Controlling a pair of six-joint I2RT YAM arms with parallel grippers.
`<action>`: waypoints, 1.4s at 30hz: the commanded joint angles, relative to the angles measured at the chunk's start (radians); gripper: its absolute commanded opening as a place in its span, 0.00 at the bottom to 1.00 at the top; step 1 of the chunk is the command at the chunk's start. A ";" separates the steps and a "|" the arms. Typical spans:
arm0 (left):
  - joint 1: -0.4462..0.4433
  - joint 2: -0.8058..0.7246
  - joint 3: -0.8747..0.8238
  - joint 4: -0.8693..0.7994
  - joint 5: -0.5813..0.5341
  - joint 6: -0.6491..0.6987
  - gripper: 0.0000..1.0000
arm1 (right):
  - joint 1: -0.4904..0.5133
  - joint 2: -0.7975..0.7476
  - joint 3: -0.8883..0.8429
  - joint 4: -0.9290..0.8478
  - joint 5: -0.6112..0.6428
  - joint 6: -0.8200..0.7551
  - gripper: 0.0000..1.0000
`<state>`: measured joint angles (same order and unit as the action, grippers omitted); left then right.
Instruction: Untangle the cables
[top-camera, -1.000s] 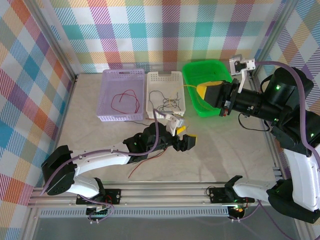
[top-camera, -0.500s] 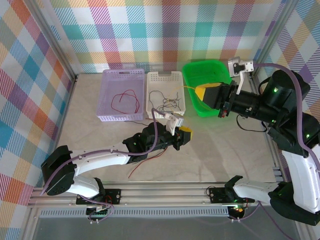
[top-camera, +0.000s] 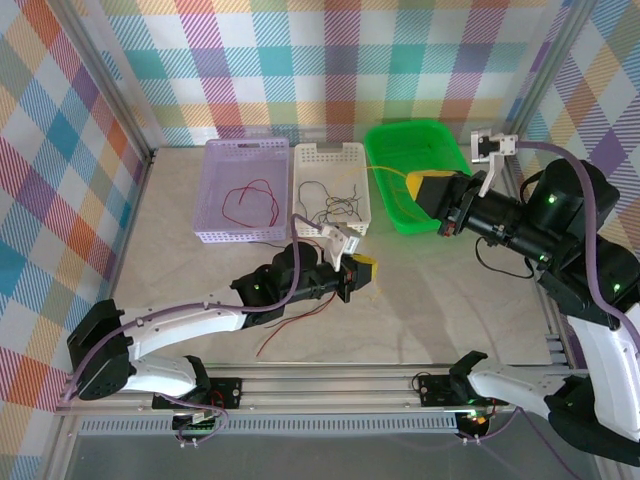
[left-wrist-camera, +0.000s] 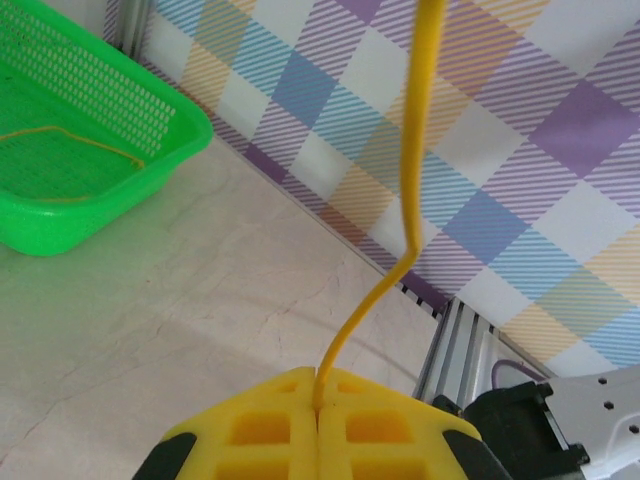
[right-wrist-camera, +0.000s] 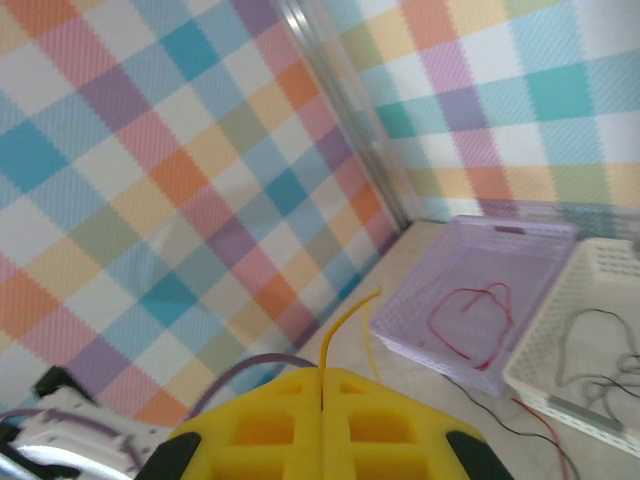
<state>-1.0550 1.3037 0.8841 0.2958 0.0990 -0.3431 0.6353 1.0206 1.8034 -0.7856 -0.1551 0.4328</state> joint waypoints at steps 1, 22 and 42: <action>0.009 -0.047 0.001 -0.085 0.030 0.007 0.00 | 0.000 -0.044 -0.068 0.014 0.176 -0.020 0.00; 0.076 -0.133 0.369 -0.758 -0.132 0.116 0.00 | -0.002 -0.237 -0.493 -0.137 0.671 -0.015 0.25; 0.089 0.583 1.772 -1.279 -0.199 0.226 0.00 | -0.002 -0.516 -0.830 -0.039 0.609 0.000 1.00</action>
<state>-0.9779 1.8217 2.5046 -0.8871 -0.0921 -0.1410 0.6342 0.5411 0.9985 -0.8730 0.4599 0.4152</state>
